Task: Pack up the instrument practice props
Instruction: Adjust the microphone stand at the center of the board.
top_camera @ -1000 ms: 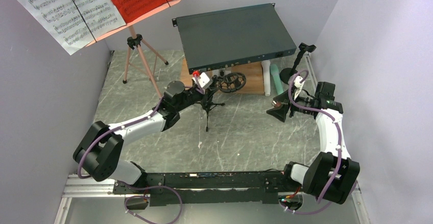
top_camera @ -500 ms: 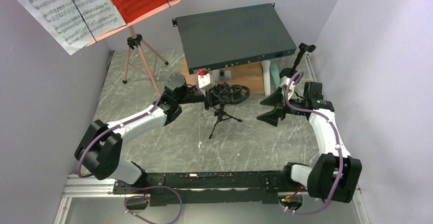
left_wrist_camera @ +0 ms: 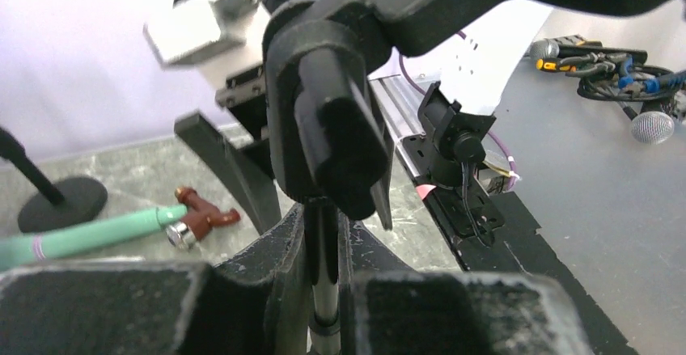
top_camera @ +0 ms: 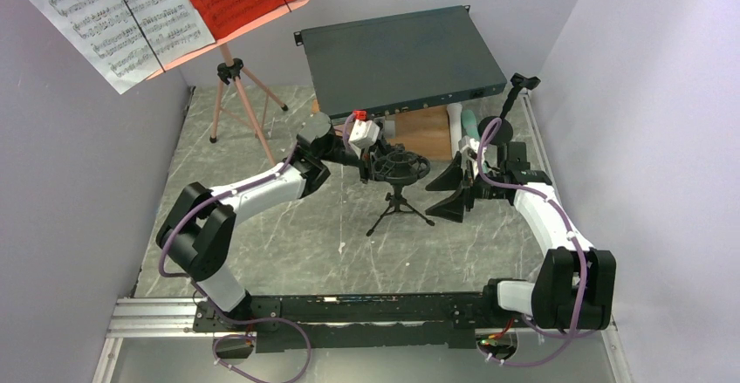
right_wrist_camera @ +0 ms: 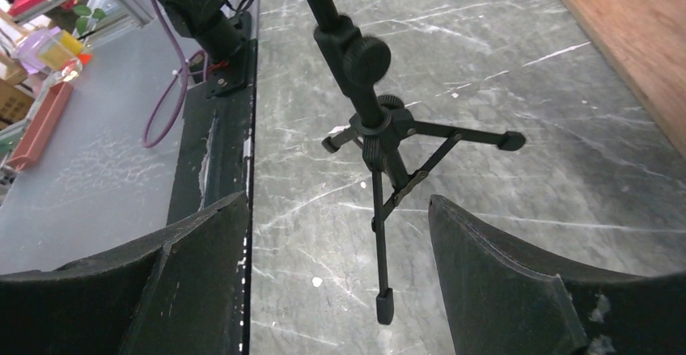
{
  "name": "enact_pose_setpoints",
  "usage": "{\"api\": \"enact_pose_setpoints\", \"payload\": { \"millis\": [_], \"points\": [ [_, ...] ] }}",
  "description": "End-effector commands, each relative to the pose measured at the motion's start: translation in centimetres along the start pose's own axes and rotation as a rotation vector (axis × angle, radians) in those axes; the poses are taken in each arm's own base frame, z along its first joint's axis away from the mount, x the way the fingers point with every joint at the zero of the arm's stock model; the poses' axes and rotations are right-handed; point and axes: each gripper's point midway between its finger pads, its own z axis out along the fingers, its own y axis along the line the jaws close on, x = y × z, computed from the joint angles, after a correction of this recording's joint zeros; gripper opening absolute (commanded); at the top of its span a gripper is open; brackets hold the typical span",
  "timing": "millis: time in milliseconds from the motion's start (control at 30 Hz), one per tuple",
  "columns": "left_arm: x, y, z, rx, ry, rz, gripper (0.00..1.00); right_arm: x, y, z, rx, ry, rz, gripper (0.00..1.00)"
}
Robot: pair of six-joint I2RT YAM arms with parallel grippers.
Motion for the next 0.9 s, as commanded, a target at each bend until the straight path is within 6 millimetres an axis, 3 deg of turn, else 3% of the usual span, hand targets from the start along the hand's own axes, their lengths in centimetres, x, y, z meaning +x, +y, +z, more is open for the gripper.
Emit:
{"api": "enact_pose_setpoints", "payload": {
  "millis": [0,467,733,867],
  "points": [
    [-3.3,-2.0,1.5,0.147,-0.015,0.146,0.00,-1.1,0.6,0.4,-0.053,-0.030,-0.092,0.84],
    [-1.0,-2.7,4.5,0.262,-0.001,0.128,0.03,-1.1,0.3,0.4,-0.041,-0.014,-0.153,0.85],
    [1.8,-1.4,4.4,0.213,0.075,0.158,0.09,0.0,-1.0,0.0,0.007,0.066,-0.174,0.84],
    [2.7,-1.3,3.8,0.164,0.098,0.182,0.19,0.3,-1.2,-0.1,0.015,0.081,-0.184,0.84]
  ]
}}
